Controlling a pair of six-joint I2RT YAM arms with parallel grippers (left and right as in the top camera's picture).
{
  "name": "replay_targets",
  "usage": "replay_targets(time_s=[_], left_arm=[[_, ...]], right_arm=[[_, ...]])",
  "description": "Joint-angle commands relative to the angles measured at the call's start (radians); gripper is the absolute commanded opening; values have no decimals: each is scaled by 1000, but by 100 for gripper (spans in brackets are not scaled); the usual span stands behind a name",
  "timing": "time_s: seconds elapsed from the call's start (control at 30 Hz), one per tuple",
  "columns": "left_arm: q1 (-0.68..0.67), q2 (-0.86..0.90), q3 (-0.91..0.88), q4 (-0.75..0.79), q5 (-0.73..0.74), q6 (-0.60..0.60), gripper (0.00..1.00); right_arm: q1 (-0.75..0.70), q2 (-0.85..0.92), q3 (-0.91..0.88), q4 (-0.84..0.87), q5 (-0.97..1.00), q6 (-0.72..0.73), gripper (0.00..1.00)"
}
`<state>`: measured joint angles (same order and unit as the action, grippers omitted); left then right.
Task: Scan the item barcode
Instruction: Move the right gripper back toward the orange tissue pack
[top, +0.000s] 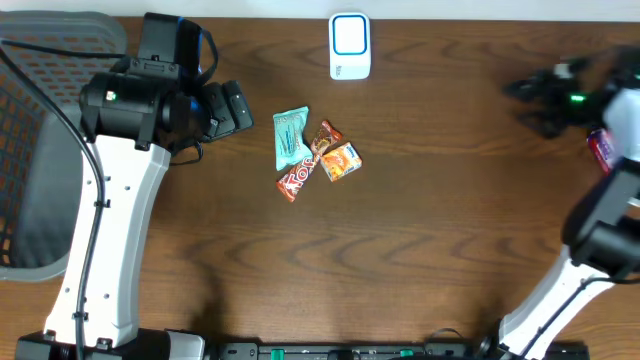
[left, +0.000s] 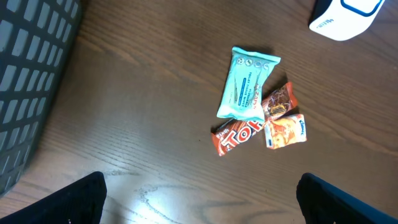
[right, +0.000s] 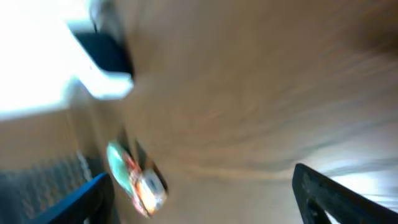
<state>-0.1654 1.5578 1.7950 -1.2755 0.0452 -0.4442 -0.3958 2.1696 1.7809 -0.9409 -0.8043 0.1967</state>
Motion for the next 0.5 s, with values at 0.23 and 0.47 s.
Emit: replay_targets(time_s=[0.23,0.47], left_arm=[[3,7,2,-1,-16,6,98],[3,7,2,-1,-16,6,98]], right_arm=[[454,-5,-56,27,231,-78,88],[652,0,-56,163,355,-26,72]])
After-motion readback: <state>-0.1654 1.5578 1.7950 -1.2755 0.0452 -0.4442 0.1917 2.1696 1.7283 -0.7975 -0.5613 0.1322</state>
